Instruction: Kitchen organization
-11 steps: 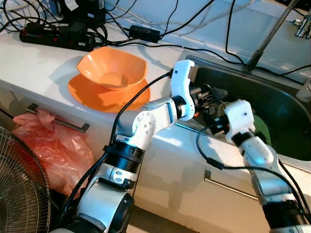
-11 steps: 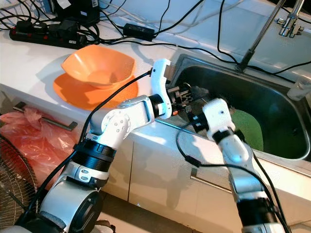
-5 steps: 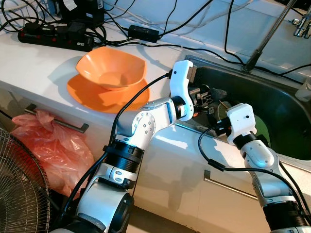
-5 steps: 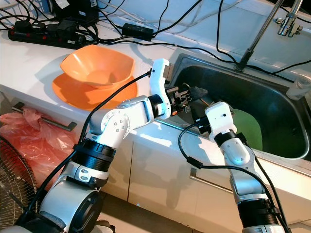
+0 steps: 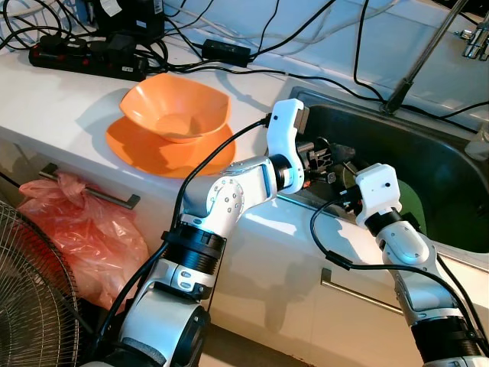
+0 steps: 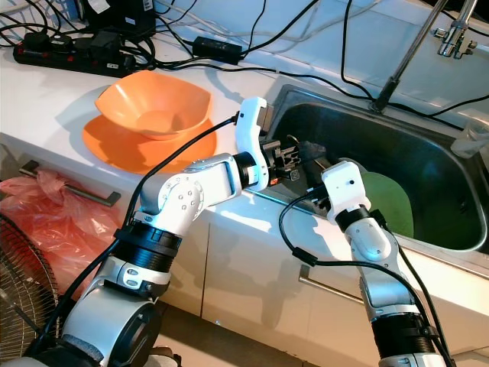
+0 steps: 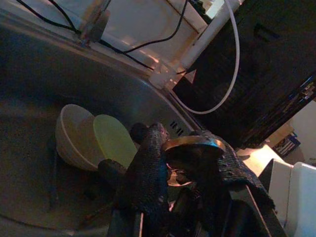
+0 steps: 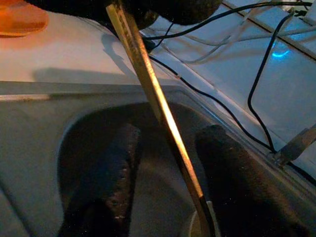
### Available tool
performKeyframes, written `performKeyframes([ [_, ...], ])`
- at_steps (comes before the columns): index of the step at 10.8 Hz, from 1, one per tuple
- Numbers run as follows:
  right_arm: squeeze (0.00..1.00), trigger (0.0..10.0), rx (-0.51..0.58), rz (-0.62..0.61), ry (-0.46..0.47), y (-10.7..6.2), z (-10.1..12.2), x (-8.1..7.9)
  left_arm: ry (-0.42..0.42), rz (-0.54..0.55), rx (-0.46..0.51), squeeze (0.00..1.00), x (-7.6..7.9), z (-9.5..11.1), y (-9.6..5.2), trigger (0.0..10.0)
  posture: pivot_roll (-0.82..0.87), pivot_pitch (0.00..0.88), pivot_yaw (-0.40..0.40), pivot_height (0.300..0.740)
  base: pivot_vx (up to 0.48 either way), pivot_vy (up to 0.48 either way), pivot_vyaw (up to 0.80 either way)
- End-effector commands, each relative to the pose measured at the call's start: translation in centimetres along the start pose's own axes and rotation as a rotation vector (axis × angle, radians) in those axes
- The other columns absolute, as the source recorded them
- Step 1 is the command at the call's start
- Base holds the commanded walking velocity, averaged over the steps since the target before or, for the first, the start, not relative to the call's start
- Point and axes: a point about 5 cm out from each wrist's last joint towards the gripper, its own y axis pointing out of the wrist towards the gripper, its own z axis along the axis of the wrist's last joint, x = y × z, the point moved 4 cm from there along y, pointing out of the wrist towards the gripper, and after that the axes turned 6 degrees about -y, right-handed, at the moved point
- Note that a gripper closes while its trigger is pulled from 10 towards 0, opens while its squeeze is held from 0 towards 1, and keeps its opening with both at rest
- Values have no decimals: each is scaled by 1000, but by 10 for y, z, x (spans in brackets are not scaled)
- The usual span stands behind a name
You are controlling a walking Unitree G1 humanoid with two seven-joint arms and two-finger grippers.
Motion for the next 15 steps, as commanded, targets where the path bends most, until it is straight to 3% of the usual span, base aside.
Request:
performKeyframes([
  [1,0,0,-4,-9,-4,0,-2,4,-66,-100,-18,0,30,-18,15,0,248,48,-150,740,0,0,0],
  [7,0,0,-5,-10,-4,0,-3,4,-69,-107,-19,0,32,-18,15,0,248,48,-150,740,0,0,0],
  [11,0,0,-7,-17,-5,-2,-4,4,-20,-147,-13,0,39,-18,14,275,245,48,-146,740,0,0,0],
  [12,0,0,-7,-18,-4,-2,-4,4,-14,-156,-18,863,40,-18,14,9882,246,49,-145,740,0,0,0],
  [13,0,0,-7,-18,-5,-1,-4,4,-10,-157,-19,1000,40,-19,14,10000,246,49,-145,740,0,0,0],
  [15,0,0,-6,-18,-5,-1,-4,5,-9,-157,-18,1000,40,-19,14,10000,246,49,-148,740,0,0,0],
])
